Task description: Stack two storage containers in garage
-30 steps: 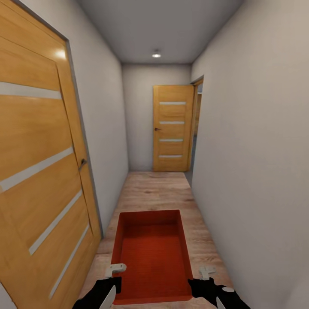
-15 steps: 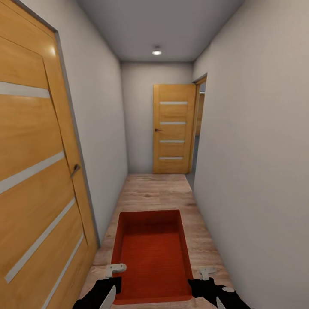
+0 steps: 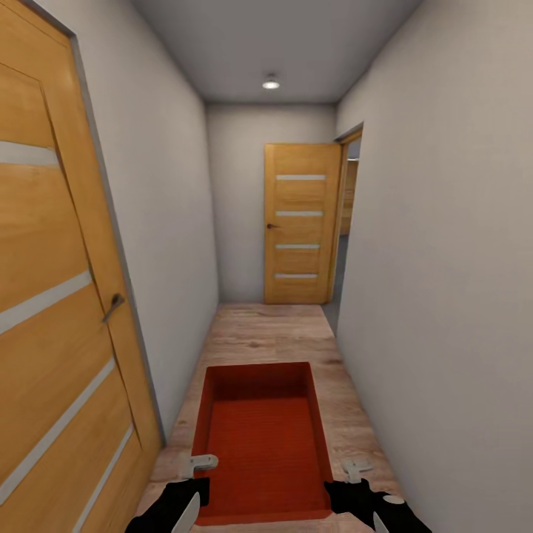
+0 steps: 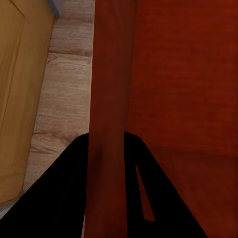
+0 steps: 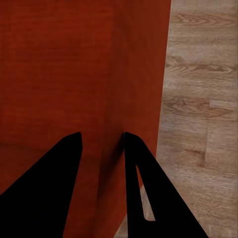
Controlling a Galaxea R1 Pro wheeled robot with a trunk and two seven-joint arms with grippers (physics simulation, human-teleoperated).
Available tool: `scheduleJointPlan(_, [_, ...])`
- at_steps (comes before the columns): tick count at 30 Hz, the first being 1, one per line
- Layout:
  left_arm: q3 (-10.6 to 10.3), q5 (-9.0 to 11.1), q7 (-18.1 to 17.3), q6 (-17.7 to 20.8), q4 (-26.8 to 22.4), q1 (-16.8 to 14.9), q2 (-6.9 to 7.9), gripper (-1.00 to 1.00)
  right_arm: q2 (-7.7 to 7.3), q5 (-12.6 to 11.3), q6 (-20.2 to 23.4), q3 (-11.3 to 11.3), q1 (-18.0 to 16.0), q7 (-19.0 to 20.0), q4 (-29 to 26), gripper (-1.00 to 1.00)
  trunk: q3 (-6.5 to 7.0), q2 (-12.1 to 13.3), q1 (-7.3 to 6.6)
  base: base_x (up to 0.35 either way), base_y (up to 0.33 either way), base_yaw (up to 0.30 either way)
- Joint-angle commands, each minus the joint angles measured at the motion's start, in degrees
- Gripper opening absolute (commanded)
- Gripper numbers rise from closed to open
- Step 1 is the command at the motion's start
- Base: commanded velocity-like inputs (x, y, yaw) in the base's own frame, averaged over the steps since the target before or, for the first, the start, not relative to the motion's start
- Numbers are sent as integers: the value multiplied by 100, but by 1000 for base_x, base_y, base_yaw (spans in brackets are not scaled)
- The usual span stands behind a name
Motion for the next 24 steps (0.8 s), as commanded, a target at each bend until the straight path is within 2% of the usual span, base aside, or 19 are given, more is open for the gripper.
scheduleJointPlan(1, [130,110,-49,5,-257,-2,290,-100,-11,-19,46,-19,3,193,1,-100,-3,-4,5,324,0,0])
scheduleJointPlan(24, [130,110,-49,5,-257,-3,290,-100,-13,-24,42,-19,3,193,1,-100,-3,-4,5,325,0,0])
